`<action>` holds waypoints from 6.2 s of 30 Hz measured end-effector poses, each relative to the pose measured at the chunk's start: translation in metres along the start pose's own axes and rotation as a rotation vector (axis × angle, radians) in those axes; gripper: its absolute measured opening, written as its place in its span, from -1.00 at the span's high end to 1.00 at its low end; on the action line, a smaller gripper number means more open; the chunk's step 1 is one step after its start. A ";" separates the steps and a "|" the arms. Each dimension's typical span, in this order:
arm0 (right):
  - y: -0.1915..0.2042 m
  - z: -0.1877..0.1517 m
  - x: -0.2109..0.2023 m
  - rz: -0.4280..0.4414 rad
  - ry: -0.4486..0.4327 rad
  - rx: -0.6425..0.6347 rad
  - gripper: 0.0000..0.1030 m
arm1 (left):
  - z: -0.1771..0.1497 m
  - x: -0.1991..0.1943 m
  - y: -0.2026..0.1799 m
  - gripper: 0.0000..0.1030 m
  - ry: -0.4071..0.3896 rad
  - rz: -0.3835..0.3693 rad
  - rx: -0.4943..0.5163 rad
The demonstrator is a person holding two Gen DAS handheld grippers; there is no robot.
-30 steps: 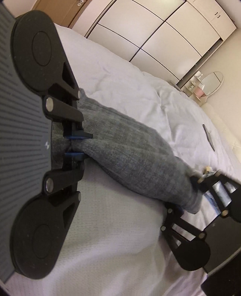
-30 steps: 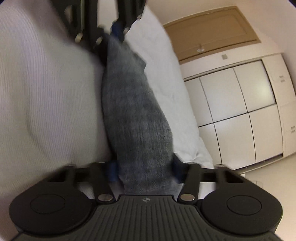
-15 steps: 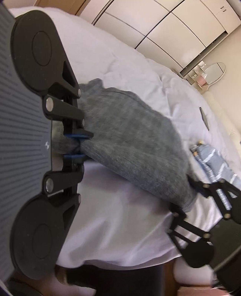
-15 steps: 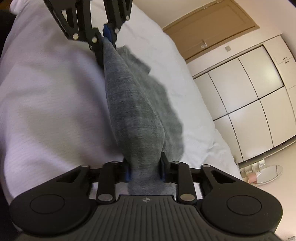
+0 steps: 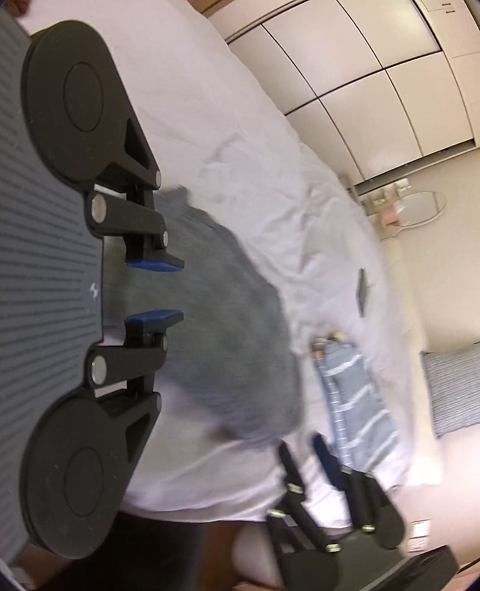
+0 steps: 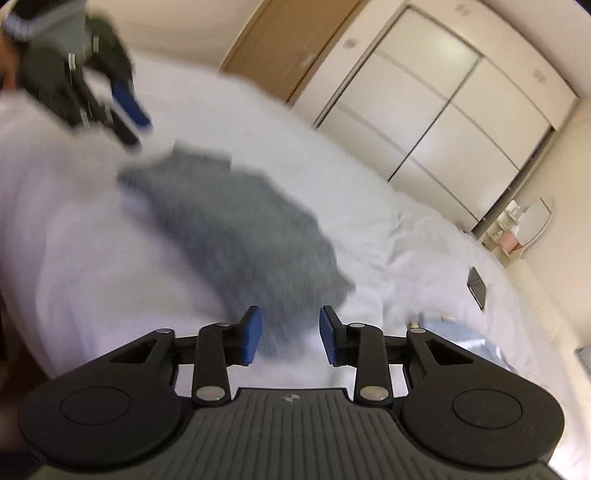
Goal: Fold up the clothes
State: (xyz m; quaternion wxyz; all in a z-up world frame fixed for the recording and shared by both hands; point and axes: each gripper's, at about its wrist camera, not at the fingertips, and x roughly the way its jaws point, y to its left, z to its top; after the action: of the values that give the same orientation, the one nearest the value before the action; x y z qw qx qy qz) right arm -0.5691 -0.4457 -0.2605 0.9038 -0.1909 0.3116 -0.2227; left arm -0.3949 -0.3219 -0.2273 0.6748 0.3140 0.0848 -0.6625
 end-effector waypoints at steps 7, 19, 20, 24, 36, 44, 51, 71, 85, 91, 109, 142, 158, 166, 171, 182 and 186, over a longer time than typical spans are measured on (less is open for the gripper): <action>0.006 0.009 0.052 0.075 0.008 -0.013 0.66 | -0.013 0.078 -0.009 0.62 0.112 -0.025 0.033; -0.028 -0.014 0.054 0.201 0.041 0.176 0.68 | -0.011 0.057 0.013 0.63 0.087 -0.032 -0.063; -0.032 -0.012 0.048 0.201 0.029 0.199 0.68 | -0.007 0.056 0.015 0.63 0.077 -0.030 -0.073; -0.042 0.000 0.046 0.180 -0.009 0.273 0.66 | 0.005 0.068 0.018 0.63 0.073 -0.029 -0.082; -0.065 -0.004 0.057 0.192 -0.015 0.377 0.48 | -0.001 0.063 0.057 0.00 0.043 -0.014 -0.267; -0.121 -0.037 0.070 0.238 0.018 0.790 -0.02 | -0.027 0.087 0.141 -0.11 0.140 -0.040 -0.678; -0.141 -0.062 0.097 0.364 0.102 1.073 -0.02 | -0.044 0.118 0.152 0.18 0.209 -0.164 -0.795; -0.162 -0.030 0.082 0.361 -0.118 1.057 0.93 | -0.056 0.090 0.167 0.88 0.046 -0.070 -0.859; -0.158 -0.034 0.058 0.200 -0.033 0.942 0.66 | -0.031 0.046 0.141 0.64 0.068 0.118 -0.628; -0.092 0.005 0.037 0.336 -0.116 0.737 0.68 | 0.004 0.062 0.081 0.63 0.045 -0.045 -0.471; -0.052 0.000 0.067 0.336 -0.052 0.514 1.00 | -0.003 0.082 0.064 0.61 0.127 -0.015 -0.354; -0.095 -0.003 0.135 0.224 0.041 0.542 0.54 | -0.019 0.080 0.114 0.68 0.138 0.100 -0.382; -0.081 -0.035 0.054 0.145 0.064 0.529 0.54 | -0.044 0.029 0.063 0.66 0.103 0.068 -0.233; -0.026 -0.012 0.006 0.087 0.013 0.187 0.00 | -0.029 0.001 -0.010 0.02 0.021 0.068 0.048; 0.030 -0.004 0.016 0.070 0.033 -0.169 -0.07 | -0.036 0.036 -0.061 0.00 0.097 0.154 0.390; 0.061 -0.012 0.068 -0.104 0.080 -0.562 0.04 | -0.038 0.057 -0.046 -0.01 0.127 0.272 0.538; 0.056 -0.022 0.075 -0.129 0.096 -0.601 0.08 | -0.041 0.061 -0.044 0.11 0.146 0.263 0.547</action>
State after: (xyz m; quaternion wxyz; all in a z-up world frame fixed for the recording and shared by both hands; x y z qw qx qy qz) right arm -0.5145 -0.4429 -0.3390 0.7751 -0.4582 0.3932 -0.1862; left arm -0.4174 -0.3480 -0.3051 0.6374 0.5387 -0.0898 -0.5435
